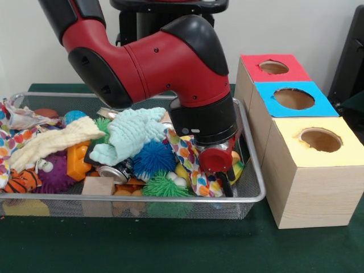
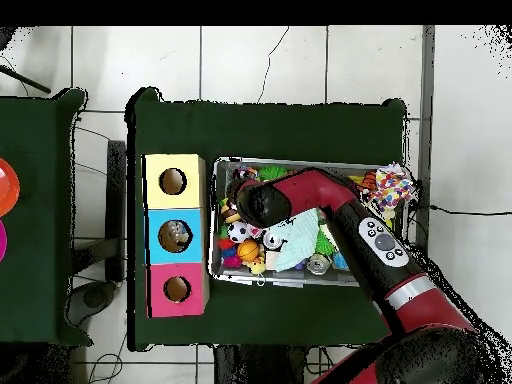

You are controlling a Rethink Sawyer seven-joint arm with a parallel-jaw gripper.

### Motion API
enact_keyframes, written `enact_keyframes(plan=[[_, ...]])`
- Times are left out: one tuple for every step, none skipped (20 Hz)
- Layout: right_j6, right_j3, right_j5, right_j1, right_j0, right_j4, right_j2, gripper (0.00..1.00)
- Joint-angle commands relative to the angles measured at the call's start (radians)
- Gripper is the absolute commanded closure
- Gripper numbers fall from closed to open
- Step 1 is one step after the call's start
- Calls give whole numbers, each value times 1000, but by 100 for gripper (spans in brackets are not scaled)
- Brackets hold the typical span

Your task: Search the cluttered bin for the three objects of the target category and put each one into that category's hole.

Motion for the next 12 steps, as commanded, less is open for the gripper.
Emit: enact_keyframes(plan=[[-231,-58,32,49,3,-80,-68,0],[-234,-58,28,49,1,-83,-68,0],[-237,-59,28,52,-2,-83,-66,0],[-235,-57,26,55,-7,-79,-64,0],[-224,-54,23,52,-7,-78,-66,0],[-223,-51,15,48,-9,-83,-64,0],[-226,-45,4,48,-15,-85,-58,0],[-228,-44,4,57,-26,-76,-53,0],[-235,-46,11,65,-36,-64,-49,0],[-248,-52,23,75,-44,-54,-46,0],[-252,-57,30,76,-44,-54,-49,0],[-257,-62,38,78,-45,-53,-52,0]])
